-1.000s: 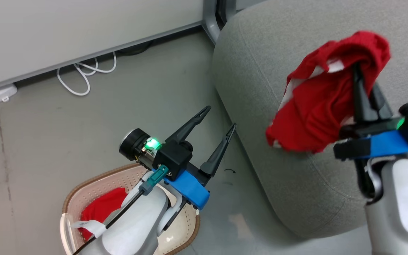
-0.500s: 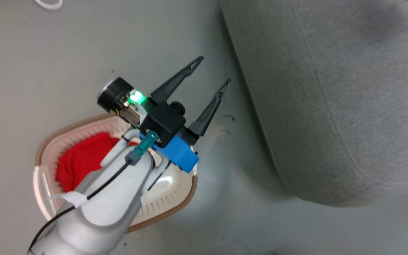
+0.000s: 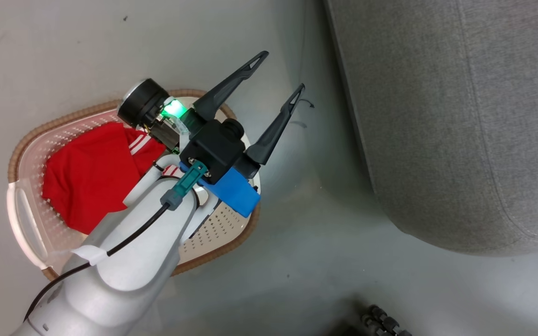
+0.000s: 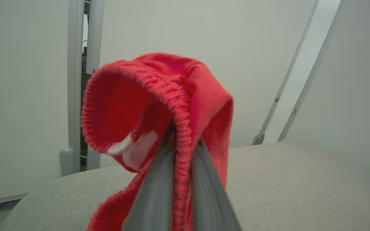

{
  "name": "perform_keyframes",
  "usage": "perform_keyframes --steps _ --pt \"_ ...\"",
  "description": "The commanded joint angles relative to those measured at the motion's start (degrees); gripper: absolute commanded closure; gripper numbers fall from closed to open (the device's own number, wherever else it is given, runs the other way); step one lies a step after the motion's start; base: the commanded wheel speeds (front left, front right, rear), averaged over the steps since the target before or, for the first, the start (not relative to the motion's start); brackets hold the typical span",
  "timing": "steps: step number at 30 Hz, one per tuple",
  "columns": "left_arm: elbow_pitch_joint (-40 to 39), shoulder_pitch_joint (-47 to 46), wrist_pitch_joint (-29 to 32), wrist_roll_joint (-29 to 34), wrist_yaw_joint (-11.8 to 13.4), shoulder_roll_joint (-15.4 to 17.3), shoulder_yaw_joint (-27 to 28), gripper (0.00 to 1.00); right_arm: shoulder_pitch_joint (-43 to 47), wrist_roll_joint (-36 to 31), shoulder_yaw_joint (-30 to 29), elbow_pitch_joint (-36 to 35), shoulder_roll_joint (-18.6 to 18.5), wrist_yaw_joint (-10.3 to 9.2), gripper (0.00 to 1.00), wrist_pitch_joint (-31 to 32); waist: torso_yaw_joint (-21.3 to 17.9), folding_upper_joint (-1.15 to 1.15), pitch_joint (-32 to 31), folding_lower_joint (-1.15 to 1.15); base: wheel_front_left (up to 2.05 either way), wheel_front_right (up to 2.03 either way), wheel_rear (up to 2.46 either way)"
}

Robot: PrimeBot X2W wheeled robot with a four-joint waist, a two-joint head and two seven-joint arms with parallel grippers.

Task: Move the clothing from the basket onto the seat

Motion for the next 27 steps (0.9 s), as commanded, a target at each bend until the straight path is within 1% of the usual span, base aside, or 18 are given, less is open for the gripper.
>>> perform_keyframes --steps 1,5,7,13,14,15,16,22,27 --pt "-0.4 -1.0 0.0 0.1 0.0 0.2 -0.2 0.00 -0.1 -0.3 -0.5 2.0 -0.7 0.03 1.00 0.0 0.5 0.00 0.7 -0.02 0.00 0.00 0.00" --pt "-0.7 -1.2 0.1 -0.1 0.2 0.2 -0.4 0.00 0.4 -0.2 -1.4 8.2 -0.5 0.02 1.00 0.0 1.0 0.00 1.1 -0.02 0.00 0.00 0.00" --pt "-0.6 -1.3 -0.1 -0.3 0.3 0.3 -0.5 0.00 1.1 0.6 -1.6 11.1 0.1 0.03 1.00 -0.1 1.2 0.00 1.2 -0.02 0.00 0.00 0.00" --pt "-0.3 -1.7 -0.4 -0.5 0.6 0.2 -0.5 0.00 3.0 1.6 -0.6 17.1 0.3 0.03 1.00 -0.1 1.9 0.00 0.9 -0.02 0.00 0.00 0.00" --pt "-0.3 -1.8 -0.5 -0.6 0.6 0.2 -0.5 0.00 3.3 1.7 -0.3 17.4 0.1 0.03 0.67 -0.1 2.1 0.00 0.8 -0.02 0.00 0.00 0.00" --pt "-0.3 -1.8 -0.7 -0.6 0.6 0.1 -0.5 0.00 3.6 2.0 -0.4 17.5 -0.1 0.03 0.04 -0.1 2.2 0.00 0.6 -0.02 0.00 0.00 0.00" --pt "-0.2 -1.8 -0.8 -0.7 0.7 0.0 -0.5 0.00 4.0 2.1 -0.4 17.5 -0.1 0.03 0.00 -0.1 2.3 0.00 0.3 -0.02 0.00 0.00 0.00" --pt "1.2 -0.2 -2.0 -1.6 1.2 -1.0 -0.6 0.00 8.8 1.5 0.6 14.2 0.0 0.02 0.00 0.0 2.9 0.00 -3.6 -0.02 0.00 0.00 0.00" --pt "2.4 2.0 -2.7 -2.8 1.6 -2.2 -0.2 0.00 16.6 0.2 2.9 10.2 0.9 0.03 0.00 -0.1 3.7 0.00 -8.6 -0.02 0.00 0.00 0.00"
